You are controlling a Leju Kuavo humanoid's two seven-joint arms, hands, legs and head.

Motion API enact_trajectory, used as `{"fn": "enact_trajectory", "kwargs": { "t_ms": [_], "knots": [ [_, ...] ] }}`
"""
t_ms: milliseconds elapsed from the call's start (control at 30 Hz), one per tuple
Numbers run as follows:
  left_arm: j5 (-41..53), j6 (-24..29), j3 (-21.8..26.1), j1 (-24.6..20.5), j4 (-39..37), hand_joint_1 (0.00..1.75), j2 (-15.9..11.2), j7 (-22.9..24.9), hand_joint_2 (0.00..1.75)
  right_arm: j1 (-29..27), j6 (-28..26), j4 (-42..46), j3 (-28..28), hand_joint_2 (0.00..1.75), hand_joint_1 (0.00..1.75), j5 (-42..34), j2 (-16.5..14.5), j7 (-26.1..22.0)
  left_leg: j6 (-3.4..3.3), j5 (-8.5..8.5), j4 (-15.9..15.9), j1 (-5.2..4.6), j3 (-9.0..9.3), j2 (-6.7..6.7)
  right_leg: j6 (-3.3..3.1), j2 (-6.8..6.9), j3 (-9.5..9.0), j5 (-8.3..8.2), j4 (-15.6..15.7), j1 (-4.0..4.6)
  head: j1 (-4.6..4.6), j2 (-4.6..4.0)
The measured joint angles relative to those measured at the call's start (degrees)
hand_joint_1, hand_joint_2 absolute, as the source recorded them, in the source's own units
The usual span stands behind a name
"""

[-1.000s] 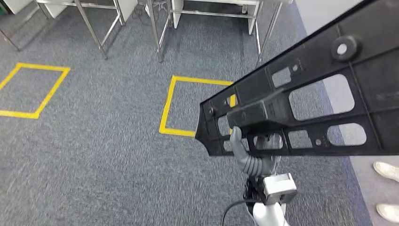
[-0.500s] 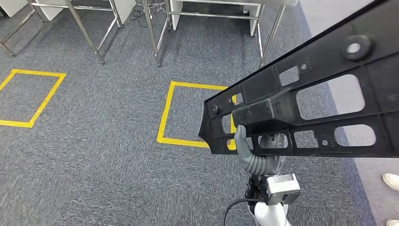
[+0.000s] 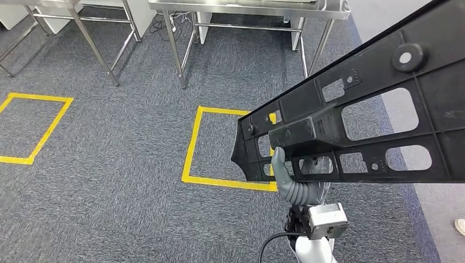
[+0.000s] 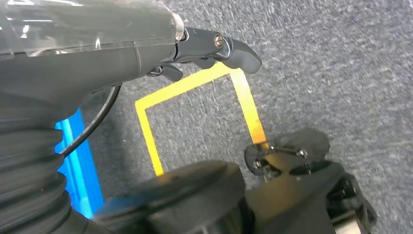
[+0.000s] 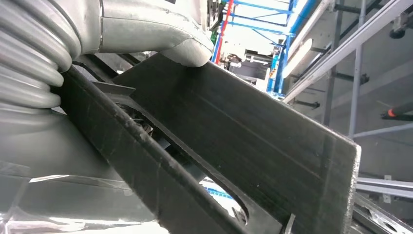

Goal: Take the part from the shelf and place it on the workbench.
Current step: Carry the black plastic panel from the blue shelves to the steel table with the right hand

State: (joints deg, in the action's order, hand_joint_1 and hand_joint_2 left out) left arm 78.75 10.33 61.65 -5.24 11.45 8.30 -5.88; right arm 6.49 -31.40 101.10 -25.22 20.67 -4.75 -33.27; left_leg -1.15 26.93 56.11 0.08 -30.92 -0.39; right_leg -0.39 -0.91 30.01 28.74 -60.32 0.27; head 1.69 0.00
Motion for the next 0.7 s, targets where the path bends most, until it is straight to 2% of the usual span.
{"fn": "enact_trajectory", "kwargs": {
  "t_ms": [33,67,100,133,167,200,233,267,333,367,400,433,467,500,533,567,600,633,700],
  "knots": [
    [0.1,0.0,-0.1,0.0,0.0,0.00,0.0,0.0,1.75,0.1,0.0,0.0,0.0,1.75,1.68,0.0,0.0,0.0,-0.20,0.25,-0.7,0.17,1.26,-0.02,0.38,0.10,1.21,-0.14,-2.3,-0.08,0.08,0.00],
    [0.1,0.0,-0.1,0.1,0.0,0.00,0.1,0.0,1.75,0.2,-0.1,0.0,0.0,1.75,1.68,0.0,0.0,0.0,-0.32,0.62,-1.3,0.30,2.42,-0.02,0.76,0.19,3.29,0.07,-5.3,-0.26,0.15,0.00],
    [0.1,0.1,-0.2,0.1,0.0,0.00,0.0,0.1,1.75,0.2,-0.1,0.0,0.0,1.75,1.68,0.1,0.0,0.0,-0.36,1.14,-1.7,0.38,3.46,-0.02,1.09,0.25,5.86,0.83,-8.5,-0.45,0.23,0.00],
    [0.1,0.1,-0.2,0.2,0.0,0.00,0.0,0.1,1.75,0.2,-0.1,0.0,0.0,1.75,1.68,0.1,0.0,0.0,-0.29,1.75,-2.1,0.45,4.45,-0.06,1.32,0.27,8.41,2.26,-10.9,-0.70,0.23,0.01],
    [0.1,0.1,-0.2,0.4,0.0,0.00,0.0,0.1,1.75,0.1,-0.1,0.0,0.0,1.75,1.68,0.1,0.0,0.0,-0.16,2.50,-2.4,0.54,5.57,-0.12,1.49,0.32,10.56,3.95,-12.2,-0.93,0.23,0.01],
    [0.1,0.1,-0.3,0.5,0.0,0.00,0.0,0.1,1.75,0.1,-0.1,0.0,0.0,1.75,1.68,0.1,0.0,0.1,0.00,3.38,-2.6,0.67,6.84,-0.20,1.64,0.40,12.05,5.32,-12.0,-1.11,0.23,0.00],
    [0.1,0.1,-0.3,0.6,0.0,0.00,0.0,0.1,1.75,0.1,-0.1,0.0,0.0,1.75,1.68,0.1,0.0,0.1,0.19,4.40,-2.7,0.82,8.25,-0.28,1.77,0.52,12.88,5.58,-10.3,-1.26,0.24,0.00],
    [0.1,0.1,-0.3,0.7,0.0,0.00,0.0,0.1,1.75,0.1,-0.1,0.0,0.0,1.75,1.68,0.1,0.0,0.1,0.42,5.58,-2.8,0.96,9.64,-0.33,1.89,0.71,13.22,3.80,-7.5,-1.40,0.26,-0.01],
    [0.1,0.1,-0.3,0.9,0.0,0.00,0.0,0.2,1.75,-0.1,0.0,-0.2,0.0,1.75,1.68,0.1,0.1,0.2,1.09,8.02,-2.9,1.04,11.92,-0.31,1.81,1.31,13.47,-5.10,-1.7,-1.35,0.29,0.00],
    [0.1,0.2,-0.3,0.9,0.0,0.00,0.0,0.3,1.75,-0.2,0.1,-0.2,0.0,1.75,1.68,0.1,0.1,0.3,1.55,9.00,-3.2,1.01,12.71,-0.22,1.51,1.47,13.54,-8.64,-0.2,-1.14,0.25,0.01],
    [0.1,0.2,-0.3,0.9,0.0,0.00,0.0,0.4,1.75,-0.3,0.2,-0.2,0.0,1.75,1.68,0.1,0.1,0.5,2.03,9.53,-3.7,1.03,13.67,-0.09,1.04,1.48,13.50,-10.32,0.3,-0.90,0.20,0.01],
    [0.1,0.3,-0.3,0.6,0.0,0.00,0.0,0.5,1.75,-0.2,0.2,-0.1,0.0,1.75,1.68,0.1,0.1,0.5,2.51,9.30,-3.9,1.08,14.27,-0.04,0.46,1.33,13.08,-9.28,0.1,-0.64,0.11,0.01],
    [0.0,0.3,-0.3,0.4,0.0,0.00,0.0,0.5,1.75,-0.1,0.3,0.1,0.0,1.75,1.68,0.2,0.0,0.6,2.91,8.41,-2.6,1.18,14.20,0.06,-0.12,1.10,12.22,-8.43,0.3,-0.66,0.06,0.01],
    [0.0,0.3,-0.4,0.1,0.0,0.00,0.0,0.5,1.75,0.1,0.3,0.2,0.0,1.75,1.68,0.2,-0.1,0.6,3.21,6.87,0.3,1.28,13.11,0.07,-0.61,0.99,11.06,-7.47,0.6,-0.72,-0.02,0.00],
    [0.0,0.3,-0.4,-0.1,0.0,0.00,0.0,0.5,1.75,0.2,0.3,0.3,0.0,1.75,1.68,0.2,-0.2,0.5,3.42,5.47,4.6,1.32,10.70,0.04,-1.02,0.96,9.70,-6.62,1.1,-0.78,-0.12,0.00],
    [0.0,0.3,-0.4,-0.1,0.0,0.00,0.1,0.5,1.75,0.2,0.4,0.3,0.0,1.75,1.68,0.2,-0.2,0.5,3.56,5.05,9.4,1.35,7.57,0.05,-1.30,0.93,8.28,-5.72,1.6,-0.86,-0.23,0.01],
    [-0.1,0.3,-0.4,-0.1,0.0,0.00,0.1,0.5,1.75,0.1,0.4,0.2,0.0,1.75,1.68,0.2,-0.2,0.5,3.62,5.97,13.3,1.31,4.37,0.06,-1.50,0.92,6.83,-4.77,2.0,-0.85,-0.35,0.00],
    [-0.1,0.3,-0.4,-0.1,0.0,0.00,0.1,0.4,1.75,0.1,0.4,0.2,0.0,1.75,1.68,0.2,-0.2,0.5,3.62,8.33,15.6,1.24,1.49,0.07,-1.64,0.87,5.32,-3.78,2.3,-0.81,-0.39,0.00],
    [-0.2,0.3,-0.3,-0.1,0.0,0.00,0.1,0.3,1.75,0.0,0.4,0.1,0.0,1.75,1.68,0.3,-0.3,0.5,3.31,14.20,16.3,1.00,-2.79,0.08,-1.74,0.67,2.11,-1.67,2.8,-0.66,-0.44,-0.01]
  ]
}}
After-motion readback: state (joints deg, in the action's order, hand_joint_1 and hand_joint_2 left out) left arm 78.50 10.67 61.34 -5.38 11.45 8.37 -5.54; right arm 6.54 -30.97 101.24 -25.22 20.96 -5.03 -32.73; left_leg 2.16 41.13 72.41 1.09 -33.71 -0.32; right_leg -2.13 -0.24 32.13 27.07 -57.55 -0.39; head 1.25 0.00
